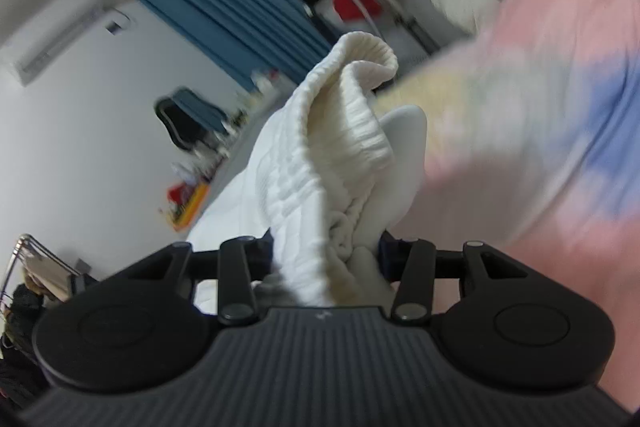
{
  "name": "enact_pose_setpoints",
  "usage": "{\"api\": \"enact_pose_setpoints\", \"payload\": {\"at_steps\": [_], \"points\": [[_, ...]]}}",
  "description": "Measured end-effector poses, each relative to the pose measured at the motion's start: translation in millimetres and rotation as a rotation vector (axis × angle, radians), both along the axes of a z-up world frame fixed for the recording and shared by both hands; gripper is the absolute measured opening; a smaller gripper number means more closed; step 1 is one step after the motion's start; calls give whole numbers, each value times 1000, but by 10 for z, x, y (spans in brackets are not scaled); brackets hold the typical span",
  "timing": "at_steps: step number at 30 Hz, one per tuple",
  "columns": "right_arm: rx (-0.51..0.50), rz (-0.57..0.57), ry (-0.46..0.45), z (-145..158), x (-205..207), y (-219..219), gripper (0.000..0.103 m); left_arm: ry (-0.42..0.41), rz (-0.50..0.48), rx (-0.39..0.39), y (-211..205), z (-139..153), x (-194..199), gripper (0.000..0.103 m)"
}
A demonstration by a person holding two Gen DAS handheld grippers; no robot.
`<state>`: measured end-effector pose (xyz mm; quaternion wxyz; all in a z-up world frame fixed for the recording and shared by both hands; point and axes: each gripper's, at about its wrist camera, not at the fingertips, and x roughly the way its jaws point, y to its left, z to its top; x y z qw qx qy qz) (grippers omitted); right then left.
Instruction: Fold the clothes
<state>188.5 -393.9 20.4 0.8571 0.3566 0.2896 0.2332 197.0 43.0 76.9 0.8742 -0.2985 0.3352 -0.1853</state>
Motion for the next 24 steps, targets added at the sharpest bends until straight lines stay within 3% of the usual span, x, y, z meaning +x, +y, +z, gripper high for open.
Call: {"api": "enact_pose_setpoints", "payload": {"at_steps": [6,9,12,18,21,23,24], "points": [[-6,-190,-114,301,-191,-1007,47,-73,-148,-40,-1459,234,739,25],[4,-327,-130,266,-309,-1634,47,-74,-251,-42,-2371,129,1152,25],[6,-483,-122,43,-380,-2223,47,-45,-370,-34,-3336,-195,1587,25],[61,-733,23,-955,-462,-3038,47,92,-534,36,-4673,-1231,2211,25],[106,-808,152,-1592,-473,-3222,47,188,-583,161,-5012,-1821,2272,26],[128,-849,260,-2037,-473,-3251,48,193,-600,229,-5119,-2105,2252,34],[135,-872,297,-2215,-487,-3228,49,176,-611,225,-5123,-2192,2250,36]]}}
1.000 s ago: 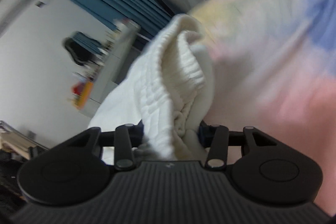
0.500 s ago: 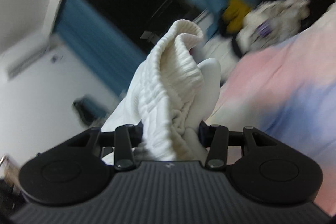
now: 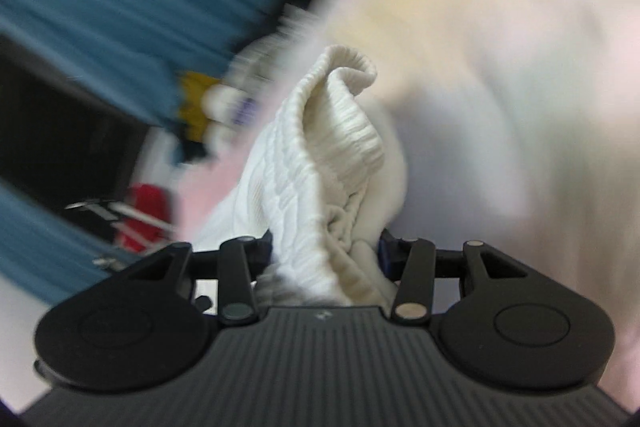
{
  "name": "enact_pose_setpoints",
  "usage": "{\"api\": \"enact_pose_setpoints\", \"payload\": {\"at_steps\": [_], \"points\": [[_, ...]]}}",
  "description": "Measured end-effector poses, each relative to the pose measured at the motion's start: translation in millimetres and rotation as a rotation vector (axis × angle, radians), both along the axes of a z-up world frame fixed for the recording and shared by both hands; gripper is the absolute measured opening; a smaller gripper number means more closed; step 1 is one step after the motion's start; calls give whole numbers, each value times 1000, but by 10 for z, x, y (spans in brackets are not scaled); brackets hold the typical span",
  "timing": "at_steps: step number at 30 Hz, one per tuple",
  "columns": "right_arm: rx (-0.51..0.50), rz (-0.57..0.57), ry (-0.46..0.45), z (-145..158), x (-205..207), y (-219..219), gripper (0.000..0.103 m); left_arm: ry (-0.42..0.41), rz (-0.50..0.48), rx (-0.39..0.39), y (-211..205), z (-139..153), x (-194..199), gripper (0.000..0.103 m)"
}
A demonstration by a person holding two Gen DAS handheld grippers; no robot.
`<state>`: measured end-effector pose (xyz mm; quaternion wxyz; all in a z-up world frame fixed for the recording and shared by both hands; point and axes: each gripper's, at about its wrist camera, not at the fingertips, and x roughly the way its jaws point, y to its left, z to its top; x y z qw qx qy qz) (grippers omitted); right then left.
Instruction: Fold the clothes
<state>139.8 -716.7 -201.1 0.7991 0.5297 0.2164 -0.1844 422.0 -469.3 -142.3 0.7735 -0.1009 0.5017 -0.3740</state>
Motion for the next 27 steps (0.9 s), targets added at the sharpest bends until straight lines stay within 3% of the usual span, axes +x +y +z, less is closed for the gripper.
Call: {"api": "enact_pose_setpoints", "payload": {"at_steps": [2,4,9,12,15,16,21,22,27], "points": [[61,-54,-44,-252,-108,29,51,15,-8,-52,22,-55,57,38],[93,-79,-97,-366,-177,76,52,-17,-29,-50,22,-19,70,43],[133,-61,-54,-214,-243,-25,61,-93,-51,11,153,190,-74,59],[84,-73,27,26,-320,57,74,-139,-44,42,366,377,-416,69],[21,-93,65,337,-518,146,79,-197,-41,58,587,672,-763,79],[5,-98,66,414,-580,191,80,-229,-38,69,634,787,-890,84],[-124,-83,48,893,-873,510,84,-383,-34,163,867,1347,-1564,88],[-159,-78,47,1007,-930,588,84,-416,-39,184,885,1452,-1699,94],[-305,-47,3,1506,-1233,976,86,-523,-32,170,1464,1963,-2462,102]]}}
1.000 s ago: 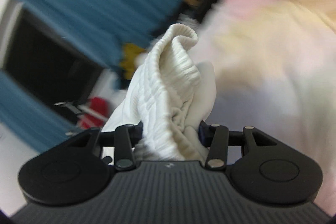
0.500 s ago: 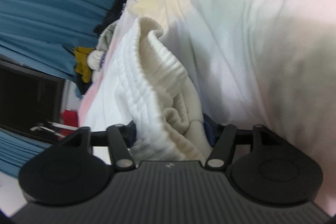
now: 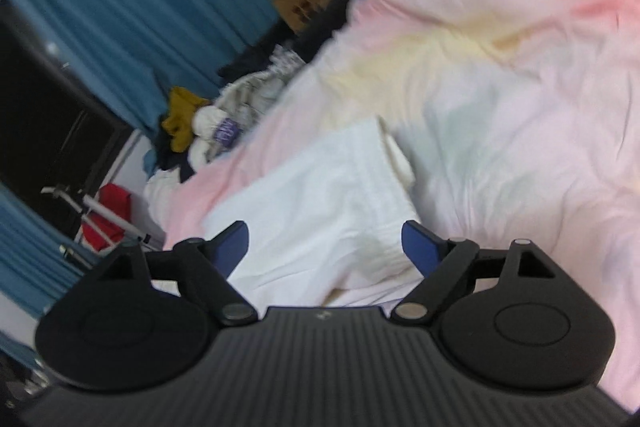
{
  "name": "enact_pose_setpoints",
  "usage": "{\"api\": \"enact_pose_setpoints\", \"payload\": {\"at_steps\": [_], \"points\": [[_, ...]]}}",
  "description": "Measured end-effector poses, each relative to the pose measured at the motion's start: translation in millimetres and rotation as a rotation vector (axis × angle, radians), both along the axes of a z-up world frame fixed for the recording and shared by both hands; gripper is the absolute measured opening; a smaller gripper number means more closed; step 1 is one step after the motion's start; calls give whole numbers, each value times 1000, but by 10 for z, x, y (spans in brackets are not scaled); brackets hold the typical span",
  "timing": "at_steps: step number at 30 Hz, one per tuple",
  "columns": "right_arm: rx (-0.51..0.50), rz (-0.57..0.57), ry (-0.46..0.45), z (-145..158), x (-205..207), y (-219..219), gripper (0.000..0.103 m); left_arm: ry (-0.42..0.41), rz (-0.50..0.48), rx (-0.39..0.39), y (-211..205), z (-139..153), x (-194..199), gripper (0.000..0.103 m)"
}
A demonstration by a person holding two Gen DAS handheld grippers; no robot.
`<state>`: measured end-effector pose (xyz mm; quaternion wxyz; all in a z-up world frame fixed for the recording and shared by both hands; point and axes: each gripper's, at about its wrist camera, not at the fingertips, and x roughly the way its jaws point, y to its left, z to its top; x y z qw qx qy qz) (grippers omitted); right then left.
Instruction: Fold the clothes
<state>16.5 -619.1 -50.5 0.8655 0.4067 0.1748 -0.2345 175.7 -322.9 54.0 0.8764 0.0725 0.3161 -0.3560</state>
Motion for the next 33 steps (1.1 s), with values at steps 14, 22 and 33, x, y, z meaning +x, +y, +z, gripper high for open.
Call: {"api": "enact_pose_setpoints", "payload": {"at_steps": [14,22,33], "points": [[-455,81,38,577,-425,1536,86,-220,132,-68,1053,515,-1385,103],[-560,86,95,290,-409,2098,86,-233,112,-92,1290,312,-1644,103],[-647,45,164,162,-370,2233,86,-176,132,-57,1241,-59,-1489,103]]}}
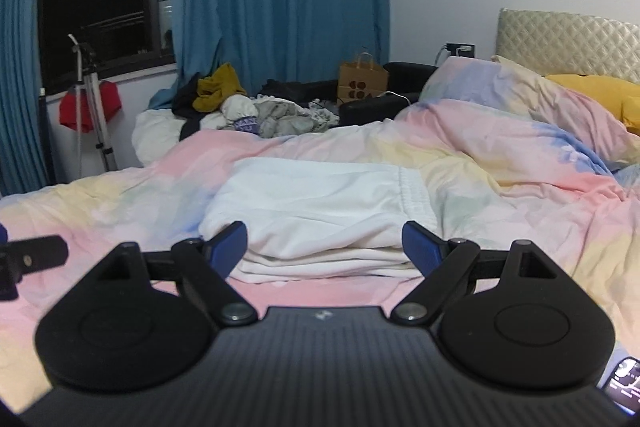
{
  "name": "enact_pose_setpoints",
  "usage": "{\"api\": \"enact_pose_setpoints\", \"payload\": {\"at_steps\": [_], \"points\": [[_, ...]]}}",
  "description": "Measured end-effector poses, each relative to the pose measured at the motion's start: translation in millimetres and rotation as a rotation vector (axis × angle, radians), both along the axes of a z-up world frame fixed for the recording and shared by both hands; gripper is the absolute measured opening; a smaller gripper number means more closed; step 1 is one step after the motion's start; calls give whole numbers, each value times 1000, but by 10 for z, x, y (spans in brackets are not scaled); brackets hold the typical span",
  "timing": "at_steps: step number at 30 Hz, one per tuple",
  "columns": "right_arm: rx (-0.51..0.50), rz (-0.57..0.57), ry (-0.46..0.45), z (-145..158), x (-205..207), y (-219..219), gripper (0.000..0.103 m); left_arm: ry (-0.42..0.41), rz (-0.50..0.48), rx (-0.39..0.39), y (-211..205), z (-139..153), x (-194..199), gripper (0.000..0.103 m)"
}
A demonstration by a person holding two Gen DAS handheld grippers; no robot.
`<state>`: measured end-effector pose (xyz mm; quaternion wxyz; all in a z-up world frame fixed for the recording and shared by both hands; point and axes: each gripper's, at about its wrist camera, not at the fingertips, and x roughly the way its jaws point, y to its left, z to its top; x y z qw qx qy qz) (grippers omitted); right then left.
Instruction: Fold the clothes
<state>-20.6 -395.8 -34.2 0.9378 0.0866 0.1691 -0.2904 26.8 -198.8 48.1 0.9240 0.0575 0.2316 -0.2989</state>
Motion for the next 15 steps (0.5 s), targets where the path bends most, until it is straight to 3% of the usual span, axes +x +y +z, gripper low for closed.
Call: {"api": "enact_pose_setpoints", "payload": {"at_steps": [15], "points": [[40,-19,-8,-57,-29,-102,86,-20,-23,17,9,7,-65,103]]}}
